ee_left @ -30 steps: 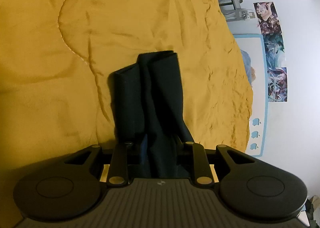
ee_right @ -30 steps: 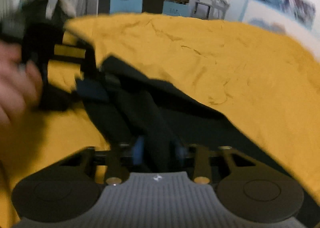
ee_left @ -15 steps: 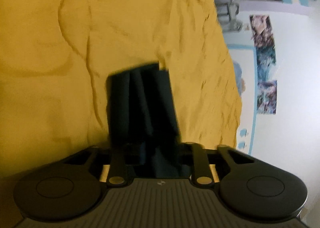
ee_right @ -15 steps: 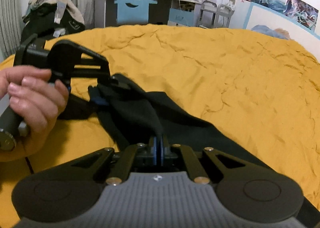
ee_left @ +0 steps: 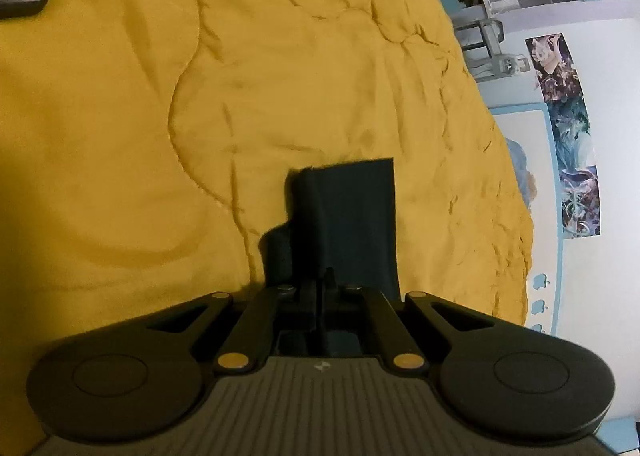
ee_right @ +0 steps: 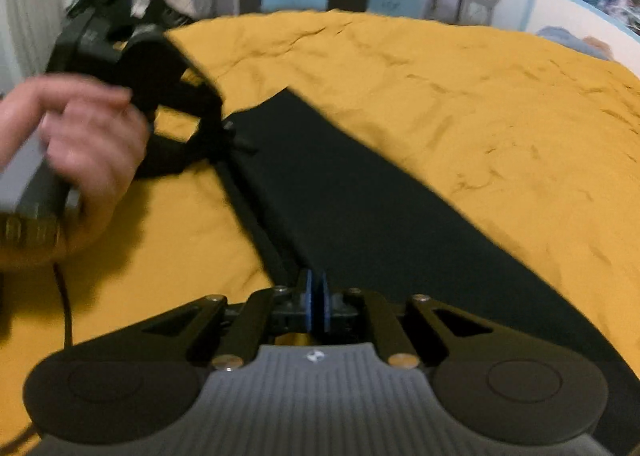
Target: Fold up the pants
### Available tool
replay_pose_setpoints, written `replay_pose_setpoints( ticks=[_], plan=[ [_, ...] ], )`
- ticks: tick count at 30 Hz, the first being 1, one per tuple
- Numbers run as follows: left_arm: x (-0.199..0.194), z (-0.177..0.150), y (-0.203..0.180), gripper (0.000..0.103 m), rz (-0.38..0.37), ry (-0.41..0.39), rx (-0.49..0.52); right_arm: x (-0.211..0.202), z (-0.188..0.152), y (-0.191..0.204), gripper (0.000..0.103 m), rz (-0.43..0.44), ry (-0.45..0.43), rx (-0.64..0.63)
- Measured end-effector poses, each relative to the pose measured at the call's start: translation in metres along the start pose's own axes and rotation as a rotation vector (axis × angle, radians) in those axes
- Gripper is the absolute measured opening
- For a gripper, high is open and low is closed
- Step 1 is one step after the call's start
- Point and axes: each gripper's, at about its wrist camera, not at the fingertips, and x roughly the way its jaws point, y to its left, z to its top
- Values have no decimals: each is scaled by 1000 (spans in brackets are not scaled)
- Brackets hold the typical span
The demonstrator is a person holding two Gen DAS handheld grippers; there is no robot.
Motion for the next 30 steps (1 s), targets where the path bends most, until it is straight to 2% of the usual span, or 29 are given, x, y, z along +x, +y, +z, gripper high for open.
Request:
replay_pose_setpoints(
  ticks=[3, 6, 8, 11, 13, 15, 18, 20, 22, 23, 25, 27, 28, 30],
  plan=[
    [-11, 1, -4, 2, 47, -81, 41, 1, -4, 4, 9, 5, 22, -21],
    [-19, 3, 1, 2, 79, -126, -4, -1, -8, 5, 10, 31, 71, -29],
    [-26, 1, 0, 2, 116, -174, 33, -7, -14, 8, 9, 110, 112, -36],
    [-35, -5, -13, 1, 161, -247, 98, -26, -24, 10, 9, 155, 83, -48],
    [-41, -5, -18, 1, 188, -295, 120, -39, -29, 4, 9, 120, 42, -2],
    [-51, -7, -24, 2, 193, -350, 140, -55, -35, -7, 9, 47, -30, 58],
    [-57, -26, -51, 2, 128, -392, 274, -72, -53, -24, 12, -142, -135, 183],
    [-54, -45, -69, 5, 58, -365, 387, -73, -69, -30, 26, -291, -156, 252],
    [-43, -72, -84, 8, -46, -269, 490, -60, -87, -31, 26, -358, -64, 296],
    [-37, -86, -91, 9, -96, -204, 535, -55, -98, -29, 26, -337, -10, 317],
    [-23, -115, -105, 13, -173, -80, 632, -63, -110, -15, 26, -318, -10, 288],
    [-14, -147, -115, 14, -221, -2, 733, -79, -118, -11, 25, -260, 13, 296],
    [-11, -163, -119, 15, -236, 26, 784, -91, -123, -14, 23, -218, 10, 339],
    [-6, -196, -125, 17, -255, 86, 880, -116, -134, -20, 23, -187, -13, 375]
  ],
)
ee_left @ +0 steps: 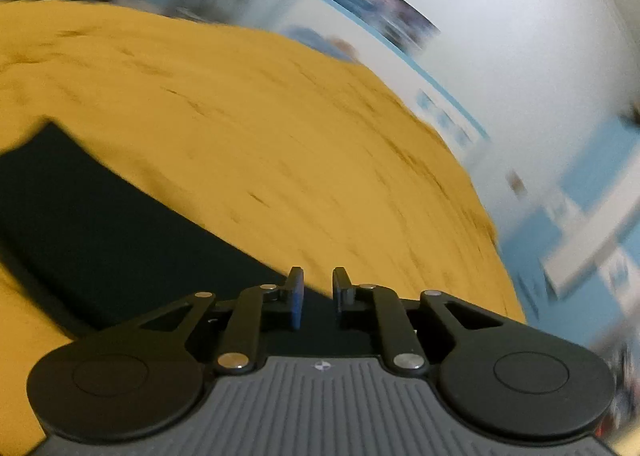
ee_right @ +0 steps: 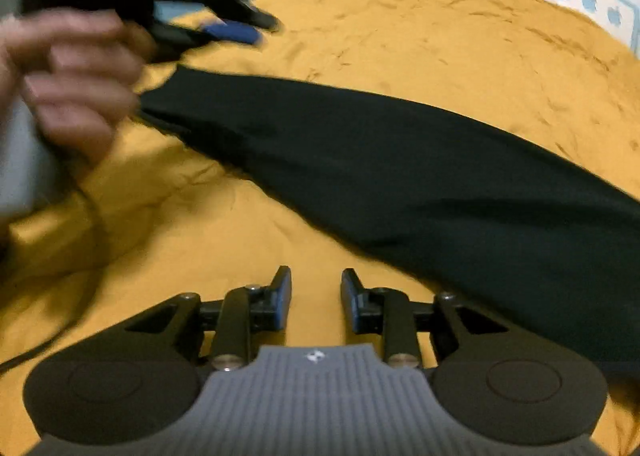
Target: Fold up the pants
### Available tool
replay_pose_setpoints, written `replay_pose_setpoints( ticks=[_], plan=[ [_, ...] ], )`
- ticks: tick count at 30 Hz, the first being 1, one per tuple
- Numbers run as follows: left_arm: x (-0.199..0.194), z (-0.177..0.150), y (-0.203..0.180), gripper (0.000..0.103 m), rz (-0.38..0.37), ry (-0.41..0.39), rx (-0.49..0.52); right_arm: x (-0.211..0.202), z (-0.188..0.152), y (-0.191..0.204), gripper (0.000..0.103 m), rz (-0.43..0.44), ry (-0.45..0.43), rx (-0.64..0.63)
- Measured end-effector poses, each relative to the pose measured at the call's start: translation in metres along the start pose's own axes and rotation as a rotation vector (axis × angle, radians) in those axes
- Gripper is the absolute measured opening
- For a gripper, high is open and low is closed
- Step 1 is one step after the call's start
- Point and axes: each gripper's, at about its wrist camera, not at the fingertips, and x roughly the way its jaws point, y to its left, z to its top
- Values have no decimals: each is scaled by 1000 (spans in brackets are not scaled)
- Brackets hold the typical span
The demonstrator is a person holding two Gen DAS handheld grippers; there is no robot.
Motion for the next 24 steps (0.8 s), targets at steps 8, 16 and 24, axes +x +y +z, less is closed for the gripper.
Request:
replay_pose_setpoints(
  ticks=[8, 16, 24],
  plan=[
    [29, -61, -74, 23, -45, 153, 250, -104, -34, -117, 26, -307, -150, 256],
    [45, -94, -76, 27, 21, 251, 325, -196, -129, -291, 54, -485, -348, 1082],
    [51, -97, -64, 27, 40, 276, 273, -192, -183, -410, 42, -433, -470, 1472]
  ],
)
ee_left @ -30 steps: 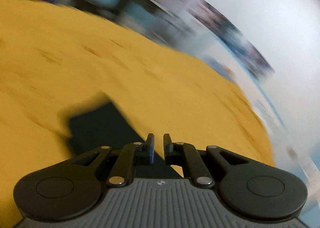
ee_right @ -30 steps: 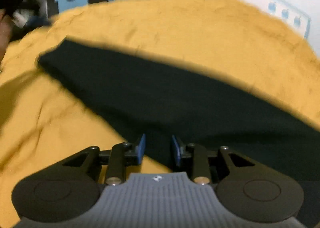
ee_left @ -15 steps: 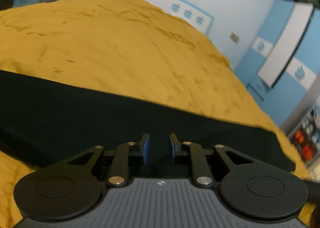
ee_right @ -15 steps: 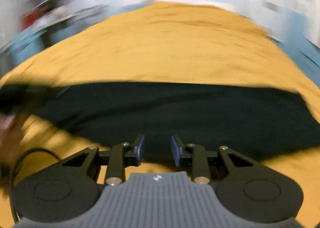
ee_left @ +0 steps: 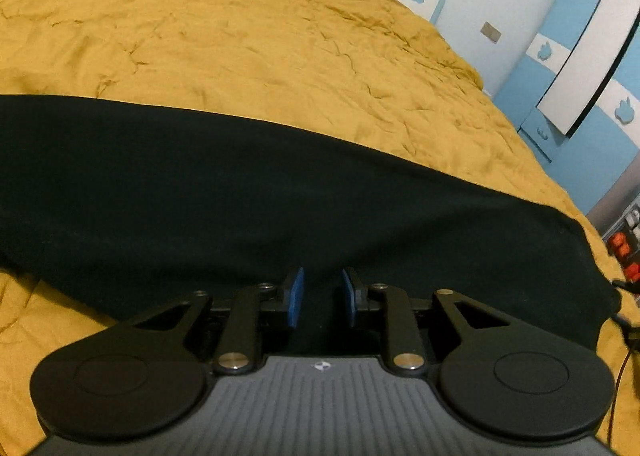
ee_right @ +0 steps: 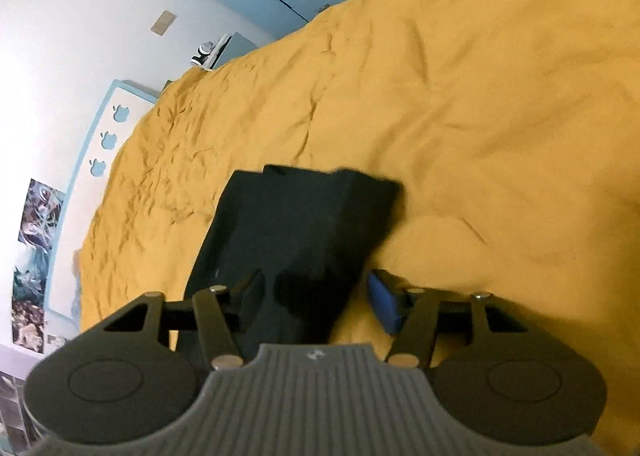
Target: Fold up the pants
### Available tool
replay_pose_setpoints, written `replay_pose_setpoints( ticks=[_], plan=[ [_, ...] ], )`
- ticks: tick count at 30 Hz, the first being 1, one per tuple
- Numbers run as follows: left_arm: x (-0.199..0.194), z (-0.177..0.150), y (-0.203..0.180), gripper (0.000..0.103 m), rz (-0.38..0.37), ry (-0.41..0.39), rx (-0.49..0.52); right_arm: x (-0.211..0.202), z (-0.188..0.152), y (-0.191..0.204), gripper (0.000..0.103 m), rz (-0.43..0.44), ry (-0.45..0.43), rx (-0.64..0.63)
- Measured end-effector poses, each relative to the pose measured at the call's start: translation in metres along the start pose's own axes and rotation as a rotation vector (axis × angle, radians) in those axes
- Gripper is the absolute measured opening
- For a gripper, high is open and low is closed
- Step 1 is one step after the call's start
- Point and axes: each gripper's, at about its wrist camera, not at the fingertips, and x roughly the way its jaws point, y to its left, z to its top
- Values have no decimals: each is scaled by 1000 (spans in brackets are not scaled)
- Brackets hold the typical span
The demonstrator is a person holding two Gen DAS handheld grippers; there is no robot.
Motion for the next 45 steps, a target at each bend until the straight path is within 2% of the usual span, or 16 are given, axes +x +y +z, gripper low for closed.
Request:
replay_pose_setpoints(
  ticks=[1, 4, 7, 8, 11, 12, 14, 16, 19, 22, 26, 29, 32, 36, 40, 45],
  plan=[
    [0, -1, 0, 28, 4, 1, 10, 8, 1, 3, 25, -3, 10, -38],
    [3, 0, -1, 27, 4, 5, 11, 22, 6, 12, 9, -32, 60, -165],
    [4, 2, 4, 27, -13, 15, -13, -5, 15, 18, 8, 100, -27, -298],
    [5, 2, 5, 27, -15, 21, -19, -9, 16, 20, 8, 106, -48, -363],
    [8, 3, 5, 27, -13, 36, -18, 12, 14, 11, 12, -41, 65, -401],
    [8, 3, 5, 27, -12, 39, -12, 15, 15, 4, 14, -46, 75, -377],
    [7, 2, 5, 27, -13, 43, -8, 6, 18, -1, 22, -33, 24, -343],
    [5, 3, 7, 27, -17, 42, -18, -4, 12, 4, 29, -83, -49, -362],
    [-2, 5, 11, 27, -22, 23, -49, -35, -13, 31, 30, -170, -194, -515],
    [-21, 10, 20, 27, 2, -42, -103, -54, -51, 70, 30, -90, -259, -733],
    [-61, 16, 62, 31, -1, -139, -273, -46, -118, 106, 27, 129, -58, -1014],
    [-90, 11, 106, 39, 9, -178, -397, -34, -164, 108, 28, 142, 21, -1163],
    [-119, 2, 145, 46, 39, -207, -490, -14, -185, 85, 28, 33, 151, -1140],
    [-151, -7, 193, 49, 132, -250, -603, -48, -197, 88, 30, 4, 17, -1097],
    [-156, -7, 228, 51, 150, -261, -723, -83, -234, 116, 32, 106, -50, -1207],
    [-140, -10, 251, 56, 86, -286, -848, -83, -291, 158, 35, 247, 49, -1231]
  ],
)
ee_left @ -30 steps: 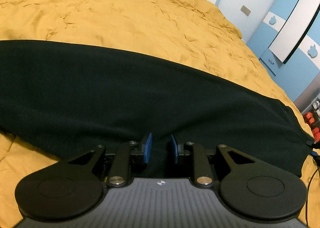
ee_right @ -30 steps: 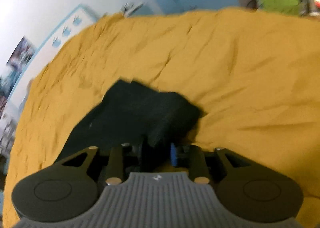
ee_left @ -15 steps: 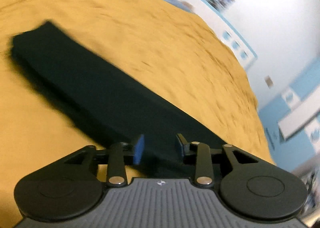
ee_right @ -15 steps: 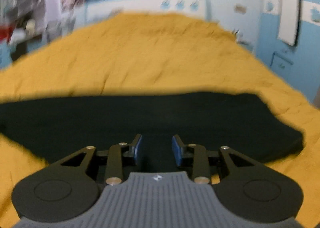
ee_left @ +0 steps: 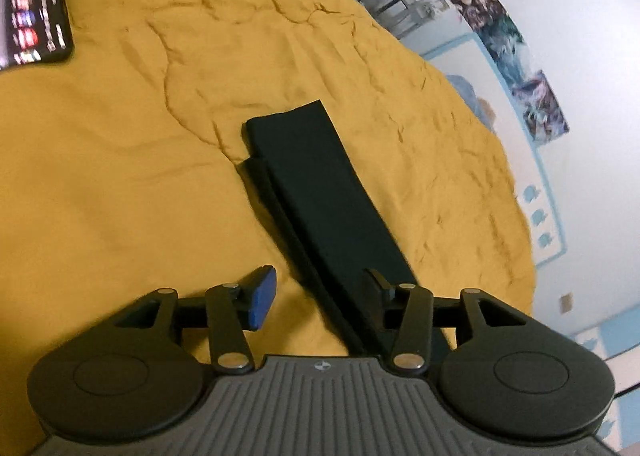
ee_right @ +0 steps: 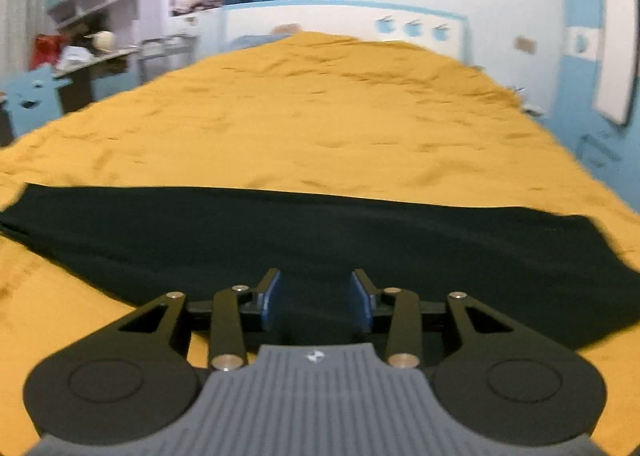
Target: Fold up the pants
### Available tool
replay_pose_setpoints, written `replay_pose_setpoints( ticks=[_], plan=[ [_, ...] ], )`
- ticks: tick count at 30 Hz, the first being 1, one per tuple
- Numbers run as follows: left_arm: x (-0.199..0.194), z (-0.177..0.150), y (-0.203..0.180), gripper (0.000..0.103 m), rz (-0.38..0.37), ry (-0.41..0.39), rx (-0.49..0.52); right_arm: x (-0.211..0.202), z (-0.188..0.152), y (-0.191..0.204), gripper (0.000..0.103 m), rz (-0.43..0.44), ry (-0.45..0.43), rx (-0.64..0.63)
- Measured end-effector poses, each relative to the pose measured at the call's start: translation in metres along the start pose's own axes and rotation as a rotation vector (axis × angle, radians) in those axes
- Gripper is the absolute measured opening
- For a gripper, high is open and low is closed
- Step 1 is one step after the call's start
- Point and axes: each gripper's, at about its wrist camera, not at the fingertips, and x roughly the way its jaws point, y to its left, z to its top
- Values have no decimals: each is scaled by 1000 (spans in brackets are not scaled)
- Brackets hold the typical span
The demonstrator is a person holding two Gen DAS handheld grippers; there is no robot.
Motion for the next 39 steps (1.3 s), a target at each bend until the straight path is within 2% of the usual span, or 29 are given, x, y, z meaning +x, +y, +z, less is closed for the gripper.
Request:
replay_pose_setpoints(
  ticks=[3, 8, 12, 14, 17, 19, 21, 24, 26, 28, 35, 39],
  plan=[
    [17, 5, 3, 58, -25, -3, -41, 11, 5, 46, 35, 84, 1, 2],
    [38, 12, 14, 58, -50, -9, -137, 51, 6, 110, 35, 147, 3, -73],
    [48, 14, 15, 58, -58, -26, -176, 100, 8, 130, 35, 151, 29, -124],
    [52, 13, 16, 57, -68, -40, -205, 118, -6, 129, 35, 150, 102, -111],
    [61, 15, 21, 39, -74, -56, -258, 119, -25, 118, 36, 185, 81, -53],
    [66, 16, 23, 15, -65, -55, -283, 119, -26, 115, 36, 203, 81, -22],
    [69, 16, 25, 5, -55, -61, -318, 126, -26, 115, 36, 209, 84, -13],
    [68, 17, 26, 5, -73, -67, -345, 121, -28, 119, 36, 188, 72, -54],
    [68, 16, 26, 5, -67, -68, -336, 110, -31, 134, 36, 140, 55, -176],
    [70, 16, 27, 5, -61, -65, -337, 101, -36, 142, 36, 119, 47, -241],
    [70, 16, 24, 5, -61, -67, -322, 80, -41, 122, 37, 203, 131, -167],
    [65, 16, 19, 4, -64, -87, -291, 58, -35, 98, 38, 286, 75, -93]
  ],
)
